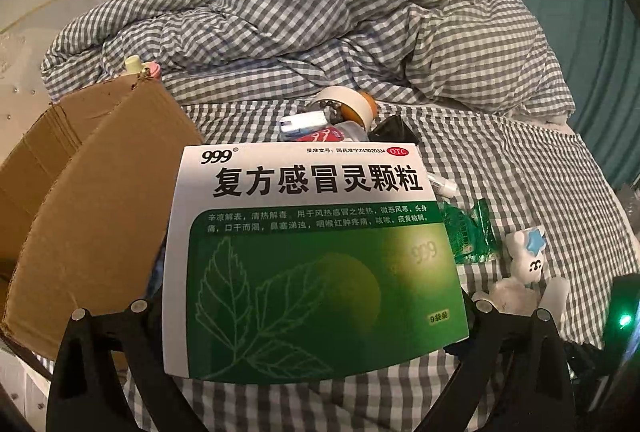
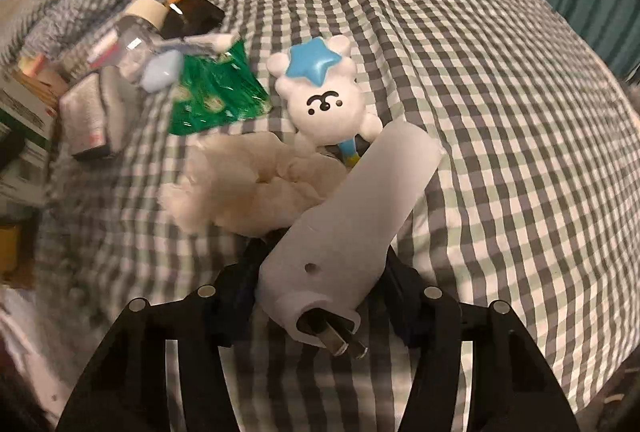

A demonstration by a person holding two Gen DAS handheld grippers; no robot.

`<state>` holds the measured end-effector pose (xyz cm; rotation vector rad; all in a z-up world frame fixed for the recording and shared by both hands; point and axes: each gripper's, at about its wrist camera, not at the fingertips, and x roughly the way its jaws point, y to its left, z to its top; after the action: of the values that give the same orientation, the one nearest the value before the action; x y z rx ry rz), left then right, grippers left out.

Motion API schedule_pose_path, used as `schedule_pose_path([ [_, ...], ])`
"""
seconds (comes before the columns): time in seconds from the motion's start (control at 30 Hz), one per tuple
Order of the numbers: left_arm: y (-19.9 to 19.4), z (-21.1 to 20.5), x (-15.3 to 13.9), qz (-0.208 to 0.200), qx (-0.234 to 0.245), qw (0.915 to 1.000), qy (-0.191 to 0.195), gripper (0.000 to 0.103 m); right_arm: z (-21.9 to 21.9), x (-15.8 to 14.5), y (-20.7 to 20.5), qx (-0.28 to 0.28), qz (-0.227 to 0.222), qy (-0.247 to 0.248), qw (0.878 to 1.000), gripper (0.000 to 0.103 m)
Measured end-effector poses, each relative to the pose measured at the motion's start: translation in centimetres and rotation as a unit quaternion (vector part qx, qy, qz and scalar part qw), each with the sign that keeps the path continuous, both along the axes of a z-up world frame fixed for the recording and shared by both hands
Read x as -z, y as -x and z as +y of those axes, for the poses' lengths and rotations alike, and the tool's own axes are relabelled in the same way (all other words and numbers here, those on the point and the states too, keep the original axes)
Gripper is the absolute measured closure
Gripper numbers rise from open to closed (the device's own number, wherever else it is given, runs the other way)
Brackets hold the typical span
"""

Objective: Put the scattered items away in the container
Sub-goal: 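Carry the medicine box and power bank into the cardboard box and release both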

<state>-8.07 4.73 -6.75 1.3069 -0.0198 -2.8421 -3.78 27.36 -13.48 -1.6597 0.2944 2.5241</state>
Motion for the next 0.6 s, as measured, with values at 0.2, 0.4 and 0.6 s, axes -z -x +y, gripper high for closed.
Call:
schedule_pose_path([
  [0.2, -1.3, -0.3, -0.9, 0.010, 0.006, 0.9999, 0.002, 0.004, 0.0, -5.1, -2.1, -0.004, 0.046, -0.008, 0.999, 0.048],
  [0.4, -3.2, -0.5, -3.8, 0.043, 0.010, 0.9990, 0.007, 0.004, -2.1, -10.0, -3.1, -0.025, 0.095, -0.023, 0.995, 0.048],
  [0.6, -4.5, -2.0, -5.3, 0.058, 0.003, 0.9982, 0.015, 0.004, -4.2, -10.4, -3.4, -0.044, 0.096, -0.023, 0.994, 0.048],
])
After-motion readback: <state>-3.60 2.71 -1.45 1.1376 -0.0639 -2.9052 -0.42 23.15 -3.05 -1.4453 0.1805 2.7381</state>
